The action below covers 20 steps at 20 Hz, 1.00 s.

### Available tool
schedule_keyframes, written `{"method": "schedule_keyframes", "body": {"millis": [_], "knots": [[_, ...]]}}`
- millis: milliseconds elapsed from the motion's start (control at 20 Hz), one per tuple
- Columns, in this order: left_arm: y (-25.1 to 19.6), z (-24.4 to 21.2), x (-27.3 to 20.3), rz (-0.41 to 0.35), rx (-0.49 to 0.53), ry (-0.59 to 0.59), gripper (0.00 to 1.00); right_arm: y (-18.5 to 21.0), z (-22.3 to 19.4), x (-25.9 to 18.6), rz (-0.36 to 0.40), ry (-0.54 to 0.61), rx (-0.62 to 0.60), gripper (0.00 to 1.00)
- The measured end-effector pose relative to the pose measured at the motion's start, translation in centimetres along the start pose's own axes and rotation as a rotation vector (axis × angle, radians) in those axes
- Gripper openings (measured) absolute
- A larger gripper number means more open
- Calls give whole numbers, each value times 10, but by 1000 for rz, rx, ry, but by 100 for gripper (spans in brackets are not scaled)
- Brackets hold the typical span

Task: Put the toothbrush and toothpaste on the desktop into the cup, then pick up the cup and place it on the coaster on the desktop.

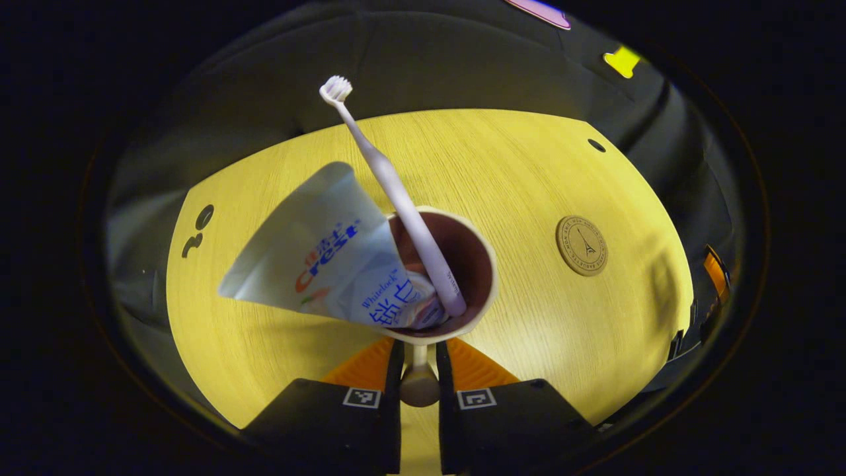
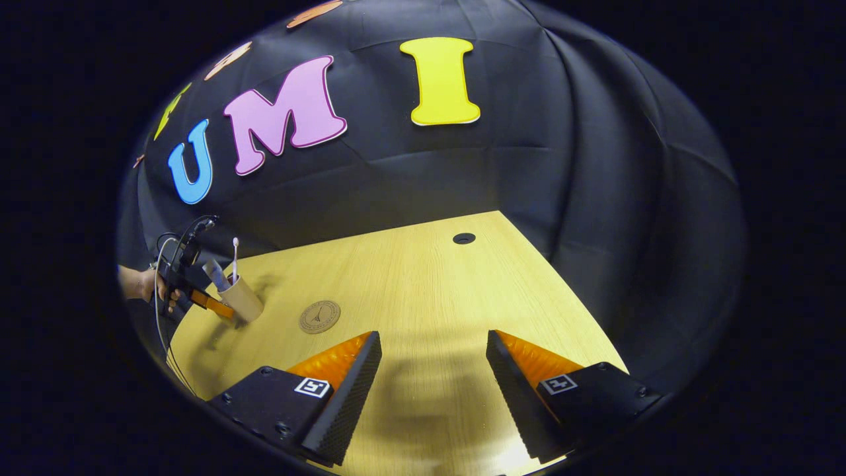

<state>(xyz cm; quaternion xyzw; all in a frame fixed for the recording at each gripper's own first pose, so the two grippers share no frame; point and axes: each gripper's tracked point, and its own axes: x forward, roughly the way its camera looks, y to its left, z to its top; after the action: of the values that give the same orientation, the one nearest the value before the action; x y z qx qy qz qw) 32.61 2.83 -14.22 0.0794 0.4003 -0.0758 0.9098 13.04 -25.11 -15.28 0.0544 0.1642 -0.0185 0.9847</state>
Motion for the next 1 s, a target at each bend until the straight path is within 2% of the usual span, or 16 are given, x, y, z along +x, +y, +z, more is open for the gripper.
{"method": "schedule_keyframes", "body": {"millis": [100, 150, 200, 400, 600, 1000], "knots": [[-1, 1, 2, 18, -17, -39, 26, 0, 0, 0, -7, 3, 14, 98], [-1, 1, 2, 29, -13, -54, 20, 0, 0, 0, -13, 1, 22, 98], [1, 2, 2, 44, -8, -60, 24, -1, -1, 0, -19, 1, 31, 98], [-3, 17, -11, 74, 14, -105, 24, -4, -4, -1, -23, 12, 46, 98], [-38, 40, -25, 19, 25, -138, 24, -12, -9, 1, -34, 32, 55, 98], [-128, 74, -8, -79, 177, -125, 24, -18, -16, -4, -39, 32, 89, 98]]}}
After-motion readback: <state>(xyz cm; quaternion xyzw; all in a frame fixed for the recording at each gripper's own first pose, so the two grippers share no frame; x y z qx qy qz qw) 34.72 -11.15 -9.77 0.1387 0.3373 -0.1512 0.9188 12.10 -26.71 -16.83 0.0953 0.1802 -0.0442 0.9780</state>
